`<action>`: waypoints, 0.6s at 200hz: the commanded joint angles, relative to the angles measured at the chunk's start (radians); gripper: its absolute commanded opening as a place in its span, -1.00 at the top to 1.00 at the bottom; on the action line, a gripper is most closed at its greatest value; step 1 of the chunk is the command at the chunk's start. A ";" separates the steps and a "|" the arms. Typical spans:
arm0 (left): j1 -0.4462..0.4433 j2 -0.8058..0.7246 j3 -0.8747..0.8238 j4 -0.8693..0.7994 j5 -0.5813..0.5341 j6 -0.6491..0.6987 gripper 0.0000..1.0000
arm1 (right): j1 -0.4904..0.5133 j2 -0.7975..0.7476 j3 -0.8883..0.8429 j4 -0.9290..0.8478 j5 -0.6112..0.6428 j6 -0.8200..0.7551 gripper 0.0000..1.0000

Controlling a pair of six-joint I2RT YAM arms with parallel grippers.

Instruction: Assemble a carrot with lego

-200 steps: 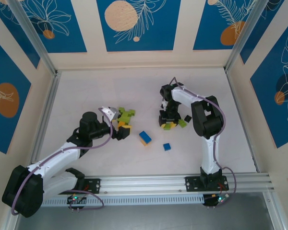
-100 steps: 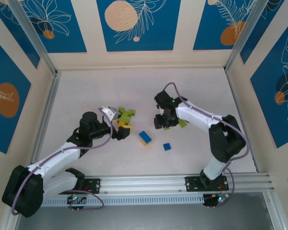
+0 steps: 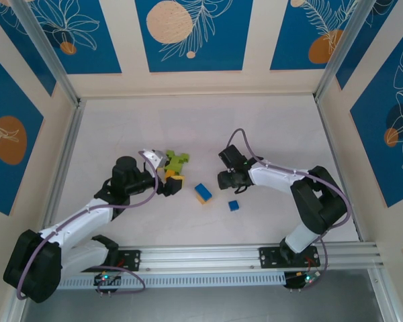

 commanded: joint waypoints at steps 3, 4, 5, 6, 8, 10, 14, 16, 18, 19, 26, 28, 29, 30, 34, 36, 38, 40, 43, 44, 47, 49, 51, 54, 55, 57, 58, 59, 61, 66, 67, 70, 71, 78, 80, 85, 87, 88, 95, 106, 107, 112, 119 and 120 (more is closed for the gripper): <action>0.001 0.004 0.030 0.029 0.026 0.015 -0.99 | -0.029 -0.007 0.020 0.030 0.009 -0.017 -0.33; 0.001 0.004 0.031 0.029 0.026 0.015 -0.99 | -0.030 -0.007 0.021 0.029 0.008 -0.018 -0.32; 0.001 0.005 0.030 0.029 0.025 0.014 -0.99 | -0.032 -0.006 0.022 0.030 0.007 -0.018 -0.32; 0.001 0.005 0.031 0.029 0.025 0.015 -0.99 | -0.033 -0.004 0.023 0.030 0.006 -0.019 -0.32; 0.001 0.005 0.030 0.029 0.025 0.015 -0.99 | -0.035 -0.002 0.025 0.028 0.002 -0.021 -0.32; 0.001 0.005 0.030 0.028 0.026 0.014 -0.99 | -0.038 -0.001 0.027 0.028 0.000 -0.022 -0.31; 0.001 0.004 0.031 0.028 0.026 0.016 -0.99 | -0.042 0.003 0.032 0.026 -0.005 -0.023 -0.30; 0.001 0.004 0.031 0.028 0.027 0.015 -0.99 | -0.044 0.005 0.034 0.025 -0.006 -0.023 -0.29; 0.002 0.005 0.031 0.028 0.026 0.014 -0.99 | -0.046 0.007 0.035 0.025 -0.006 -0.025 -0.28; 0.001 0.004 0.031 0.028 0.025 0.014 -0.99 | -0.047 0.007 0.035 0.024 -0.007 -0.025 -0.28; 0.001 0.002 0.031 0.028 0.025 0.014 -0.99 | -0.051 0.017 0.043 0.021 -0.013 -0.029 -0.27; 0.001 0.002 0.030 0.028 0.026 0.014 -0.99 | -0.054 0.019 0.046 0.019 -0.015 -0.029 -0.27; 0.001 0.002 0.030 0.028 0.025 0.014 -0.99 | -0.055 0.021 0.047 0.018 -0.015 -0.029 -0.27; 0.001 0.002 0.030 0.028 0.025 0.014 -0.99 | -0.056 0.022 0.049 0.017 -0.016 -0.029 -0.27; 0.001 0.002 0.031 0.027 0.026 0.014 -0.99 | -0.057 0.027 0.054 0.013 -0.016 -0.031 -0.26; 0.001 0.002 0.031 0.026 0.025 0.014 -0.99 | -0.058 0.029 0.056 0.012 -0.015 -0.032 -0.25; 0.002 0.002 0.030 0.026 0.024 0.014 -0.99 | -0.058 0.031 0.057 0.012 -0.015 -0.032 -0.25; 0.001 0.002 0.031 0.025 0.025 0.014 -0.99 | -0.058 0.033 0.057 0.011 -0.015 -0.032 -0.24; 0.002 0.002 0.031 0.027 0.024 0.014 -0.99 | -0.058 0.034 0.059 0.011 -0.014 -0.032 -0.23; 0.001 0.002 0.031 0.026 0.025 0.014 -0.99 | -0.058 0.034 0.059 0.011 -0.014 -0.033 -0.22; 0.001 0.002 0.031 0.026 0.025 0.014 -0.99 | -0.058 0.035 0.059 0.012 -0.013 -0.033 -0.21; 0.001 0.002 0.030 0.026 0.025 0.014 -0.99 | -0.058 0.035 0.059 0.012 -0.013 -0.032 -0.20; 0.001 0.002 0.030 0.026 0.025 0.014 -0.99 | -0.058 0.035 0.058 0.013 -0.013 -0.033 -0.19; 0.001 0.002 0.031 0.026 0.024 0.014 -0.99 | -0.058 0.035 0.058 0.014 -0.015 -0.034 -0.17; 0.001 0.002 0.030 0.026 0.025 0.014 -0.99 | -0.058 0.035 0.058 0.015 -0.016 -0.034 -0.17; 0.001 0.003 0.030 0.026 0.024 0.014 -0.99 | -0.059 0.035 0.057 0.016 -0.016 -0.034 -0.15; 0.001 0.003 0.030 0.026 0.024 0.014 -0.99 | -0.059 0.035 0.056 0.017 -0.017 -0.034 -0.15; 0.001 0.003 0.030 0.027 0.025 0.014 -0.99 | -0.059 0.035 0.057 0.017 -0.017 -0.033 -0.14; 0.000 0.003 0.030 0.027 0.025 0.014 -0.99 | -0.059 0.034 0.056 0.017 -0.019 -0.034 -0.13; 0.002 0.004 0.031 0.028 0.026 0.015 -0.99 | -0.061 0.037 0.056 0.017 -0.023 -0.033 -0.13; 0.001 0.004 0.030 0.028 0.025 0.015 -0.99 | -0.061 0.037 0.056 0.017 -0.024 -0.033 -0.13; 0.001 0.005 0.030 0.028 0.024 0.014 -0.99 | -0.061 0.037 0.057 0.017 -0.026 -0.034 -0.13; 0.001 0.004 0.031 0.028 0.026 0.014 -0.99 | -0.062 0.037 0.057 0.016 -0.026 -0.033 -0.12; 0.002 0.004 0.031 0.028 0.027 0.015 -0.99 | -0.063 0.039 0.058 0.015 -0.030 -0.034 -0.12; 0.001 0.005 0.030 0.028 0.026 0.015 -0.99 | -0.063 0.040 0.058 0.015 -0.031 -0.033 -0.12; 0.001 0.004 0.030 0.028 0.027 0.014 -0.99 | -0.064 0.042 0.058 0.015 -0.035 -0.035 -0.12; 0.001 0.004 0.030 0.028 0.026 0.014 -0.99 | -0.064 0.043 0.058 0.015 -0.037 -0.035 -0.12; 0.001 0.004 0.031 0.028 0.026 0.014 -0.99 | -0.064 0.043 0.059 0.015 -0.038 -0.034 -0.12; 0.002 0.004 0.031 0.028 0.026 0.014 -0.99 | -0.066 0.047 0.060 0.015 -0.043 -0.035 -0.12; 0.002 0.005 0.031 0.028 0.026 0.014 -0.99 | -0.068 0.052 0.065 0.013 -0.046 -0.036 -0.13; 0.001 0.005 0.031 0.028 0.026 0.014 -0.99 | -0.067 0.054 0.065 0.012 -0.048 -0.036 -0.13; 0.001 0.004 0.030 0.028 0.025 0.014 -0.99 | -0.066 0.057 0.067 0.013 -0.049 -0.037 -0.13; 0.001 0.004 0.030 0.028 0.026 0.014 -0.99 | -0.067 0.060 0.068 0.011 -0.054 -0.038 -0.13; 0.001 0.004 0.031 0.028 0.026 0.014 -0.99 | -0.067 0.060 0.069 0.011 -0.054 -0.038 -0.13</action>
